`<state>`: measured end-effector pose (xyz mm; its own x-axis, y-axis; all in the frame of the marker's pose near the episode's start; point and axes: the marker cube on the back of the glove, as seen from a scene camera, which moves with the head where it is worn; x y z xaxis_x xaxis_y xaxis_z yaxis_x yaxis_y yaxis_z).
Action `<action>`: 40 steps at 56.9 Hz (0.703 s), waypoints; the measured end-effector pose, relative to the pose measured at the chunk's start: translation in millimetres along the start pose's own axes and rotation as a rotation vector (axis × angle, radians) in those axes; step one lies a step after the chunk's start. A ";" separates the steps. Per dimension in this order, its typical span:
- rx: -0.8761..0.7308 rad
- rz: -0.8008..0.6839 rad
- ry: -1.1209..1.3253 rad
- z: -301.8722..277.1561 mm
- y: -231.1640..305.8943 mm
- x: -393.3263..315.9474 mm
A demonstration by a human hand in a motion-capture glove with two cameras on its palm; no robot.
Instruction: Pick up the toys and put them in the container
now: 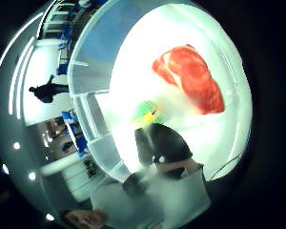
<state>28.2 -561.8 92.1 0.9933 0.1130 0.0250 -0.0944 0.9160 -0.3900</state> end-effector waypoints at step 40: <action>0.035 -0.241 -0.148 85.7 395.9 69.9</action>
<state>54.5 -158.3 18.3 0.9671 -0.0571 0.2481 0.1386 0.9356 -0.3247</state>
